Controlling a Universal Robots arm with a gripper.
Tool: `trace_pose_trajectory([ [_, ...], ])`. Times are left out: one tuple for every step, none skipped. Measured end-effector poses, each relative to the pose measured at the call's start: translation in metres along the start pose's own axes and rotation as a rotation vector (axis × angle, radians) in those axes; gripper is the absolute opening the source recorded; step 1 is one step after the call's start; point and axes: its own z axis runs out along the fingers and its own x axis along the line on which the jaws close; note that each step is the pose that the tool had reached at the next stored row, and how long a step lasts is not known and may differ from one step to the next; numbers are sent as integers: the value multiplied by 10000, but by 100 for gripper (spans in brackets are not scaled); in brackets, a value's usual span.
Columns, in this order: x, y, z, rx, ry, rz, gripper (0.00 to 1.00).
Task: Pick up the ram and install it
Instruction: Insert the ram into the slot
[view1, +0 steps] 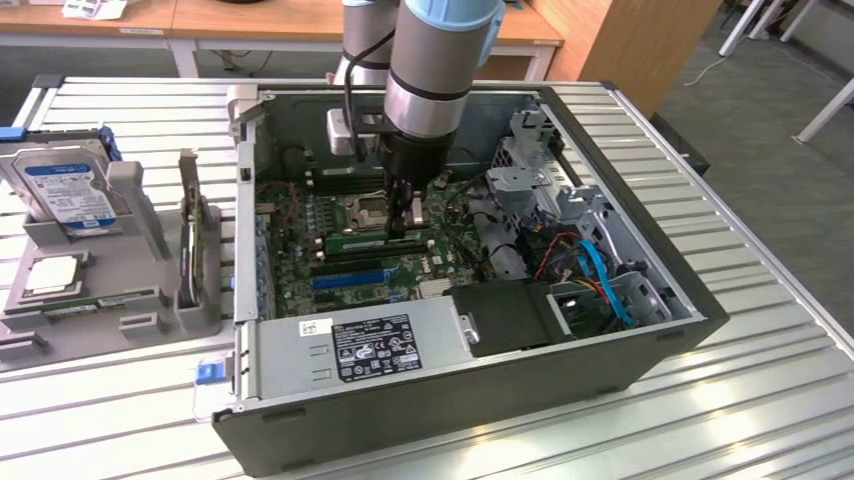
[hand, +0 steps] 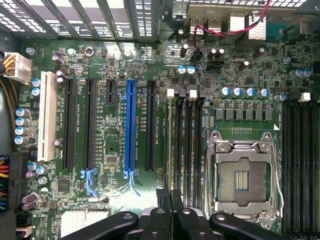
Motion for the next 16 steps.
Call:
trace_pose_trajectory([
  [0,0,0,-1,-1,0,11],
  [0,0,0,0,-1,0,11],
  [1,0,4,0,-2,-1,11],
  [1,0,8,0,-1,-1,11],
  [2,0,11,-1,1,0,11],
  [2,0,14,-1,2,-1,11],
  [2,-1,15,-1,3,-1,11],
  [1,-1,15,-1,2,-1,11],
  [1,-1,16,-1,1,-1,11],
  [1,-1,16,-1,1,0,11],
  [-2,-2,19,1,-4,-2,11],
  [-3,-2,19,1,-3,-3,11],
  [-3,-2,18,0,-1,-3,11],
  [-3,-1,18,0,-1,-2,11],
  [-3,-1,17,-1,1,-1,11],
  [-4,-1,19,-1,2,-1,11],
])
